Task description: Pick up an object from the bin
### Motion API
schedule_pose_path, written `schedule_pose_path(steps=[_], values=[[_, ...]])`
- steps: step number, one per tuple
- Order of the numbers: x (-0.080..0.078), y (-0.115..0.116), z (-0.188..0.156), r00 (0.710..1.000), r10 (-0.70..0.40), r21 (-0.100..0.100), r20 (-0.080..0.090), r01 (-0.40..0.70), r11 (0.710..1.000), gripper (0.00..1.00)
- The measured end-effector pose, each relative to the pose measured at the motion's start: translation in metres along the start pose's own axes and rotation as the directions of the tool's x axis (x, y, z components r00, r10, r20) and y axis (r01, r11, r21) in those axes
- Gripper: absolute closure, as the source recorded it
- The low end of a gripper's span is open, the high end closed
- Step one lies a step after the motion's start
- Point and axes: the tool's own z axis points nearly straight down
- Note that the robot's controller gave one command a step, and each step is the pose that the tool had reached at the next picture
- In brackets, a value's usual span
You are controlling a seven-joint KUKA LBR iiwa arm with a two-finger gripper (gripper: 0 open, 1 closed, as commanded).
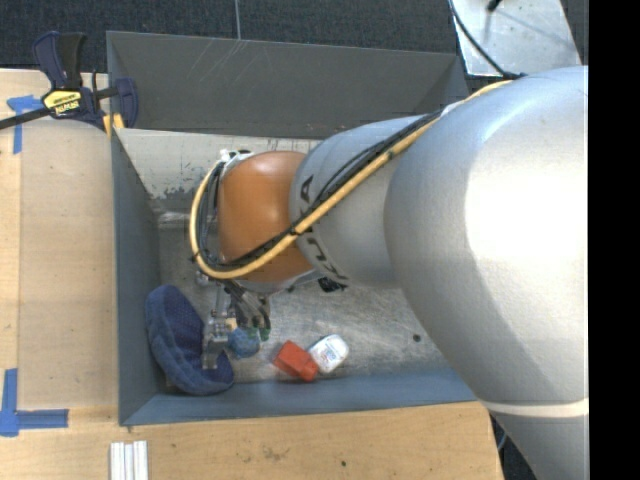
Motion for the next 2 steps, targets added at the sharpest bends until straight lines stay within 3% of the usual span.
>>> schedule_pose_path(steps=[1,2], values=[[0.0157,-0.0357,-0.003,0.992,0.12,-0.015,0.027,-0.12,0.993,0.0],[0.0179,-0.0397,0.0003,0.993,0.117,-0.003,0.019,-0.117,0.993,1.0]])
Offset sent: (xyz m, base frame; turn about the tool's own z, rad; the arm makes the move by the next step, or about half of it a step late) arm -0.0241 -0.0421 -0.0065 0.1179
